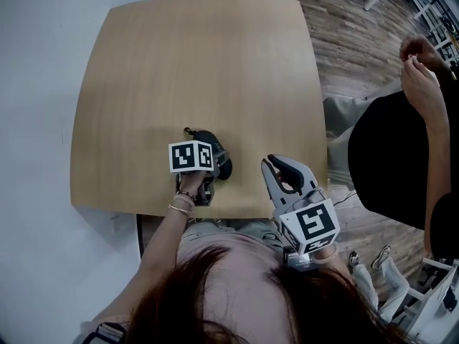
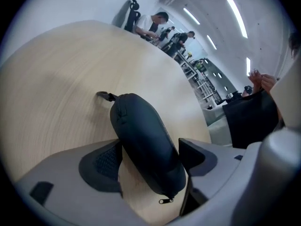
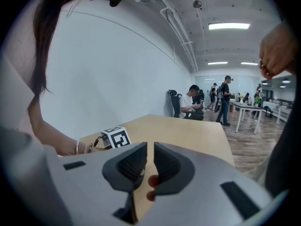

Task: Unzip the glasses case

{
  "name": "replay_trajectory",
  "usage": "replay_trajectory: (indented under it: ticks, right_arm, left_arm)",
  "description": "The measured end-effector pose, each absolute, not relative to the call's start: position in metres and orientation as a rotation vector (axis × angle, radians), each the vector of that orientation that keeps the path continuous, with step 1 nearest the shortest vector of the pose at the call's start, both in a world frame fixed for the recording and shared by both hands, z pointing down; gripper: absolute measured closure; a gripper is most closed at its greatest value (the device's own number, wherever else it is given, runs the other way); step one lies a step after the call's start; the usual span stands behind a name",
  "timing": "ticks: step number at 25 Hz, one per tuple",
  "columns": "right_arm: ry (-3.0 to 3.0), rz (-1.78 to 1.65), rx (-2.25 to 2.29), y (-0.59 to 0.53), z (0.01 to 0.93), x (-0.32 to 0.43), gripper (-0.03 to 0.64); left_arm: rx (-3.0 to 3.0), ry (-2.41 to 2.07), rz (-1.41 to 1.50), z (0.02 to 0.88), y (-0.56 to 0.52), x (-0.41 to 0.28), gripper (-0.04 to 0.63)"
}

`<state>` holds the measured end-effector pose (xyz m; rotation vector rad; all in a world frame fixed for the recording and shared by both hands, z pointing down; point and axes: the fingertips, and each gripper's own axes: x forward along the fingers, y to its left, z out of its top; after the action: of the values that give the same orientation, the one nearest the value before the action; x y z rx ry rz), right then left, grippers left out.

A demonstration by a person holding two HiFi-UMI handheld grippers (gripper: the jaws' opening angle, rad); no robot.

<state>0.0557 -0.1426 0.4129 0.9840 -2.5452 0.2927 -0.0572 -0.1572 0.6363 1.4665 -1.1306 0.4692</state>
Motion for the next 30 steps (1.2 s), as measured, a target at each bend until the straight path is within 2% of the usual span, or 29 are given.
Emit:
replay_trajectory:
  ticks: [12,16,17,20,30]
  right_arm:
    - [-2.549,0.297,1.022,-0.149,0.411,0.067,0.568]
    - [-2.561,0.299,1.007,-0.147,0.412,0.064,0.568]
    - [-2.562,0.299,1.004,-0.146,0.412,0.064,0.568]
    - [-2.567,0.300,1.005,-0.146,0.412,0.064,0.568]
    - [-2.567,0.284,1.001,-0.146,0.412,0.065,0.571]
  left_arm:
    - [1.487,-1.046,0.671,0.648,-0.162,-0.030,0.233]
    - [1.525,-1.018,0.910,0.654,-0.163,-0.023,0.237]
    - [1.545,-1.033,1.008,0.656,-0.163,-0.024,0.280]
    - [1.605,-1.075,1.172,0.660,-0.163,-0.026,0.287]
    - [1.651,-0.997,1.068,0.655,-0.159,-0.025,0.310]
